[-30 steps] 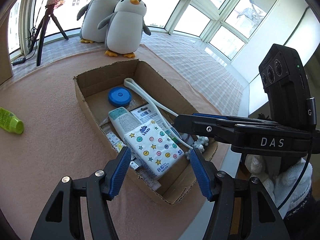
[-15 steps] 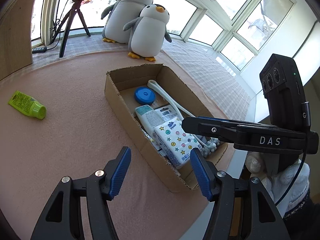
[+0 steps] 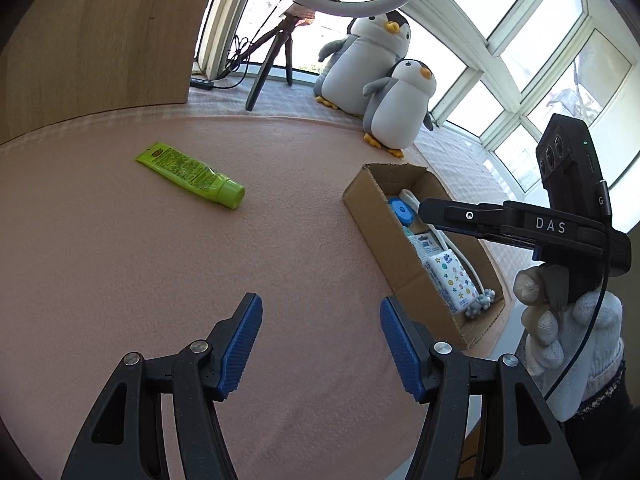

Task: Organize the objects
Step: 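Move the right gripper to the green tube and grasp its cap end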

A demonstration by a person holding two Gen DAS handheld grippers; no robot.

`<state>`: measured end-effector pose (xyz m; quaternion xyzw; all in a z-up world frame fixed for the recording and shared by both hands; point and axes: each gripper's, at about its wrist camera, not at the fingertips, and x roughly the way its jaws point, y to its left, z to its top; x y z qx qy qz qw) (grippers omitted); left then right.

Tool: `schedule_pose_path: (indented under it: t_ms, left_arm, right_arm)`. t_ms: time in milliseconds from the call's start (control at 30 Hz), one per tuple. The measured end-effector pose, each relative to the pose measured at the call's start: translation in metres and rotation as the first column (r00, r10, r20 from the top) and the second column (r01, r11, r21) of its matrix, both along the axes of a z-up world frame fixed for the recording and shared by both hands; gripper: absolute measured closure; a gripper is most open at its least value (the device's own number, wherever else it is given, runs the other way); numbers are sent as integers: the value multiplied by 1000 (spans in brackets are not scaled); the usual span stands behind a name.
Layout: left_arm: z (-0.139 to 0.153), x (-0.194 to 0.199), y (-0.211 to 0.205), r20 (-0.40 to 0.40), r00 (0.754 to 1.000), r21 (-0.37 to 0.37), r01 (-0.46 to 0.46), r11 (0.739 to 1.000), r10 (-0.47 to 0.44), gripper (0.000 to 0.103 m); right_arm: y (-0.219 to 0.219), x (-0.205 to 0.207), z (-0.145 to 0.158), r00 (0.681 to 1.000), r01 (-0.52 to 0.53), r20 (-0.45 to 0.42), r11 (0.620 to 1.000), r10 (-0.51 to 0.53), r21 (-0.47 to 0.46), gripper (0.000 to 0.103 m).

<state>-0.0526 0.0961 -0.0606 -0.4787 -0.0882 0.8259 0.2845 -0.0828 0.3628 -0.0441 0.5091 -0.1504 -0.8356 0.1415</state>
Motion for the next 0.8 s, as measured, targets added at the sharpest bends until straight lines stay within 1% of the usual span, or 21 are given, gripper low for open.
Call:
schedule_pose_path:
  t_ms: [200,467,633,800]
  left_arm:
    - [-2,3,-70,6,992,-1,-122,992,122,38]
    - [-15,13,-148,34,968,-15,-249,968,250,38]
    - [-23,22,-184,50,949,-20,-309,951,310,38]
    - [-31,27,-213,67,929,-18,-365,931,365,38]
  right_arm:
    - [-39,-35,1,999,-45,-12,999,45,20,53]
    - [-97,-91,-11,996,-93,10,996,93,-12,53]
    - [-141,-123,-29,989,-143,31,989,142,32,53]
    - [-175,-150,-55,983,-176,70,979,169,102,53]
